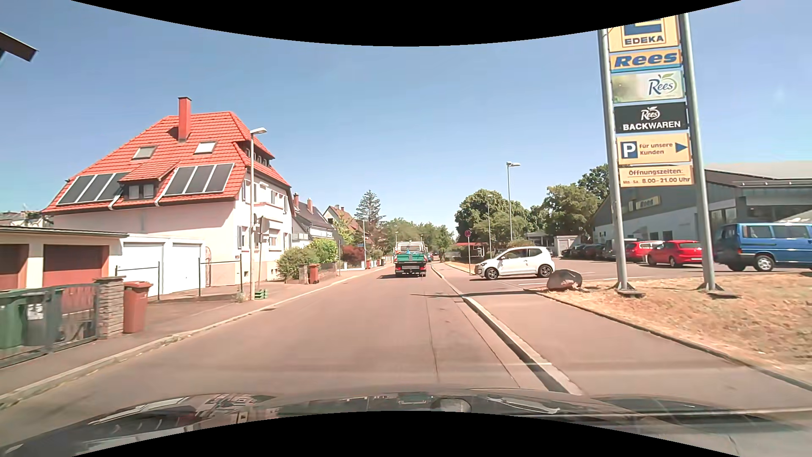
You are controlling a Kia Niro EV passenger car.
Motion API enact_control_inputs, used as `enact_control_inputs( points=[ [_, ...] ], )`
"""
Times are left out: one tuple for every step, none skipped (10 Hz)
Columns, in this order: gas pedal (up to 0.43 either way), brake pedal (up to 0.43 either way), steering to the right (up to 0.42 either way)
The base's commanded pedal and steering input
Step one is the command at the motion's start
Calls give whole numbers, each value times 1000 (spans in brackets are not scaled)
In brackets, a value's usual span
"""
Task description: Follow the waypoints while adhering to traffic rules and regulations
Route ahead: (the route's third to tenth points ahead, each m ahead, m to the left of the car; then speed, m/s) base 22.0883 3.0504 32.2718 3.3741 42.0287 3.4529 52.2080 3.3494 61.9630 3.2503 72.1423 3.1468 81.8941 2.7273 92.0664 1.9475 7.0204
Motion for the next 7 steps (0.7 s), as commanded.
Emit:
enact_control_inputs(
  points=[
    [98, 0, 0],
    [98, 0, 0],
    [98, 0, 0],
    [98, 0, 0],
    [98, 0, 0],
    [98, 0, 0],
    [98, 0, 0]
  ],
)
